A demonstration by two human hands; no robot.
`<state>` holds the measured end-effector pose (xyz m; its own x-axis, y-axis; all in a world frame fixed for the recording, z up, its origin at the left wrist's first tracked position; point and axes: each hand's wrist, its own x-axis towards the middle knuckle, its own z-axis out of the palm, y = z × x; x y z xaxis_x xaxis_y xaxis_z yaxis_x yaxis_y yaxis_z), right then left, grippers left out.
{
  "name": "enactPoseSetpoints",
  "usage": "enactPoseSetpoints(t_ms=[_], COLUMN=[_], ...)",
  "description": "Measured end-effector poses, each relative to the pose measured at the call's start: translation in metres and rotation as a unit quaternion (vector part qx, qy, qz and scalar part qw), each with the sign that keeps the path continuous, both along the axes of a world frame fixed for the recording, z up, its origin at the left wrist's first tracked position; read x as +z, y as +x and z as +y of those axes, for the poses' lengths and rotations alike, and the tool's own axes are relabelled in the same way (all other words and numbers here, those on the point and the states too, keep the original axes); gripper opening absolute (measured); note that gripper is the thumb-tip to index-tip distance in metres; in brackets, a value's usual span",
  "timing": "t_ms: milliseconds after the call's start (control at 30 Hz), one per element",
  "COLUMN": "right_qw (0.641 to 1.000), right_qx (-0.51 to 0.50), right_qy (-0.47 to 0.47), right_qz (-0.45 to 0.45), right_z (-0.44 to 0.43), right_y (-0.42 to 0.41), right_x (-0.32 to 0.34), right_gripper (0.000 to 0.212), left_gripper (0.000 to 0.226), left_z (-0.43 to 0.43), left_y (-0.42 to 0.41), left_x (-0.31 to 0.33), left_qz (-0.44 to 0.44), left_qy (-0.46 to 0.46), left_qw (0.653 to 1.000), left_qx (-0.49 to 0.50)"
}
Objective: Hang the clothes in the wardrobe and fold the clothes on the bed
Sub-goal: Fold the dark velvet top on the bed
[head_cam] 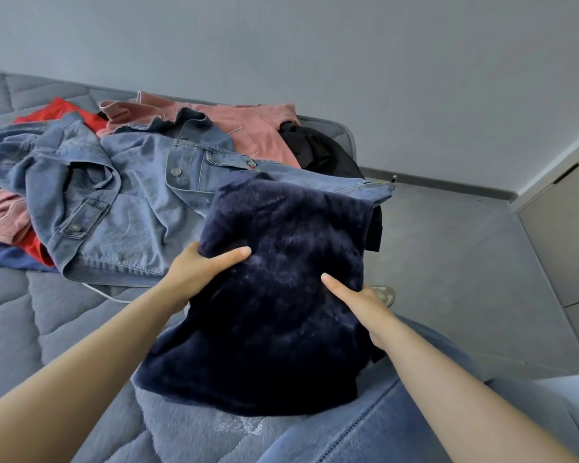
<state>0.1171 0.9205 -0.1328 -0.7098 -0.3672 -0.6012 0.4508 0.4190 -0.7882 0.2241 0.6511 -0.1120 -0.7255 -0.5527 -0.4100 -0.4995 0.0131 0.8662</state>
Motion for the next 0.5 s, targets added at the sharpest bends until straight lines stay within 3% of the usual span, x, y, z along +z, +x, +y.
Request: enactPoseSetpoints(t_ms=[100,200,300,433,500], right_qw=[0.999,0.999,0.999,0.996,0.995], right_qx=[-0.003,-0.019,-0.013,-0.024,-0.023], right_qy=[-0.008,-0.013,-0.031,-0.068,-0.092], right_qz=[-0.045,-0.029,0.008,0.049,0.04], right_z=[0.002,0.013,0.022,0.028,0.025], right_y=[-0.006,-0.007,-0.01,-0.009,-0.003], right_x=[0.006,0.019,0.034,0.061,0.067], right_gripper=[0.047,0.047,0.086,0.094,0.1], left_gripper=[0.076,0.07,0.06,0.036,0.036], left_z=[0.002,0.008,0.015,0.024,0.025], left_y=[-0.003,-0.008,-0.012,-0.016,-0.015], left_x=[0.013,0.033,0.058,0.098,0.121], left_qz=[0.031,0.07,0.113,0.177,0.2], left_qy=[-0.01,-0.008,-0.005,-0.003,0.005], left_qw=[0.999,0.997,0.993,0.983,0.978], left_qx=[-0.005,-0.02,-0.04,-0.043,-0.06])
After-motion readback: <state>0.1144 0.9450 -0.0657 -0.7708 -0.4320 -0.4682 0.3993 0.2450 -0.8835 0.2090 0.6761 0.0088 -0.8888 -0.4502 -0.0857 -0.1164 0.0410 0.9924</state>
